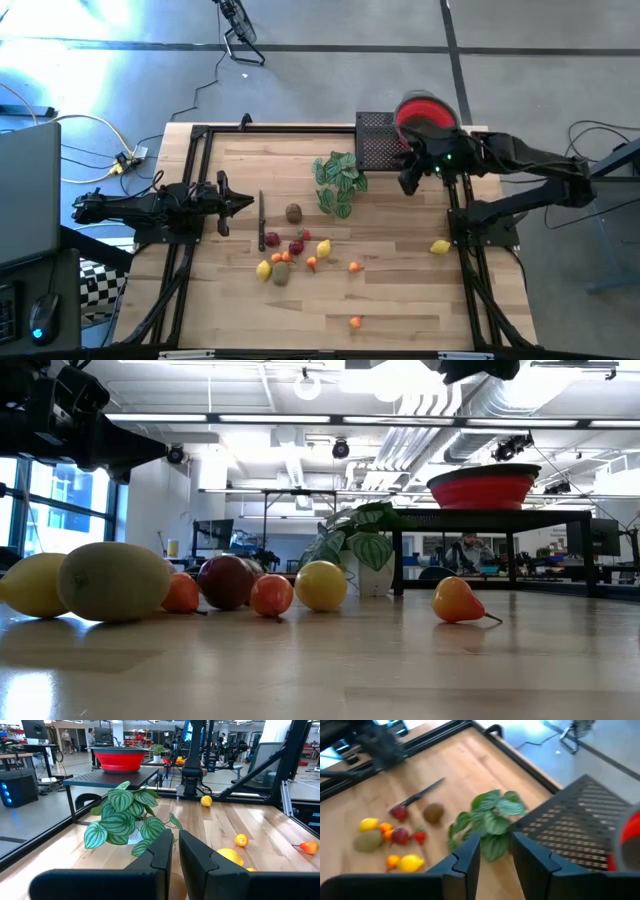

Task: Pick & Place Fruit
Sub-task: Put the orange pear into the red colander

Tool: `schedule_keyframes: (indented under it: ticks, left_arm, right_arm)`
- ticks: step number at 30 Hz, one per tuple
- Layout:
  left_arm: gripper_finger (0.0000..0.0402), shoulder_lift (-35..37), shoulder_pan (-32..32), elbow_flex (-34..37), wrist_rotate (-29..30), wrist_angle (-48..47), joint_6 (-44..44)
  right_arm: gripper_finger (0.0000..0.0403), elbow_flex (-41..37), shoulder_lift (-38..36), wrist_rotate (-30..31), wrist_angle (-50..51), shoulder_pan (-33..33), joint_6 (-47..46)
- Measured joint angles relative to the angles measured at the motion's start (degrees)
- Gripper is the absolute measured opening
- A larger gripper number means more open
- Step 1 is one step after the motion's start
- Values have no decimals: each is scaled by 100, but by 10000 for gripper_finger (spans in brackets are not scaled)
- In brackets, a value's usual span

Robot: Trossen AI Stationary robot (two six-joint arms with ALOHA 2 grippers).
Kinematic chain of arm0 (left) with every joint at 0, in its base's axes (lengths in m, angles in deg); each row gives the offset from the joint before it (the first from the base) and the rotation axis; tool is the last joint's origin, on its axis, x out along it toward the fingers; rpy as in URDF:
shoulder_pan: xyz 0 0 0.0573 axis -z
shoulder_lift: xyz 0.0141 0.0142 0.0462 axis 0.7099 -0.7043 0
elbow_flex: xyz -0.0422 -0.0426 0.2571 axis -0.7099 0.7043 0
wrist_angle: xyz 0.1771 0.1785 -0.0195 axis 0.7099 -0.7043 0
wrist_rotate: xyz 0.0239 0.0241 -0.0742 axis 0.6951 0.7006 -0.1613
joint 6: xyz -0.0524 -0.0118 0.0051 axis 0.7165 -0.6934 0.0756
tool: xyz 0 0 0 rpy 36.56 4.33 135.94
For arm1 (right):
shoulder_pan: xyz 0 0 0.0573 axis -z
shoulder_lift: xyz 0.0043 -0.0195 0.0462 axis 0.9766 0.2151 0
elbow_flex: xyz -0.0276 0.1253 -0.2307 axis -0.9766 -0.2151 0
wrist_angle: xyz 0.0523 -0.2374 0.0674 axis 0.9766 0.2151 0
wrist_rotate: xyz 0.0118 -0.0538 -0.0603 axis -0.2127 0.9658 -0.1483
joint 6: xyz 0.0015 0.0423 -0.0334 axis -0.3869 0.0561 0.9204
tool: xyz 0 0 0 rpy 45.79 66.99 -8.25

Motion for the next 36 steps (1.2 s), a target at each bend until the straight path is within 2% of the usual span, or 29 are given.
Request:
schedule_keyframes:
  ticks: [7, 16, 21, 27, 36]
  left_arm:
    - [33, 0, 0, 2, 0, -2, 2]
    - [33, 0, 0, 2, 0, -2, 2]
    - [33, 0, 0, 0, -2, -2, 2]
    - [33, 2, 0, 2, -2, -2, 2]
    - [33, 1, 0, 2, -2, -2, 2]
  right_arm:
    - [105, -50, 1, 32, 2, -723, -643]
    - [105, -856, 1, 470, -43, -1497, -1566]
    - [105, -1419, 1, 467, -602, -1702, -1985]
    - [105, -1979, 2, 283, -1306, -1886, -2017]
    - [105, -2192, 3, -223, -1396, -1887, -2011]
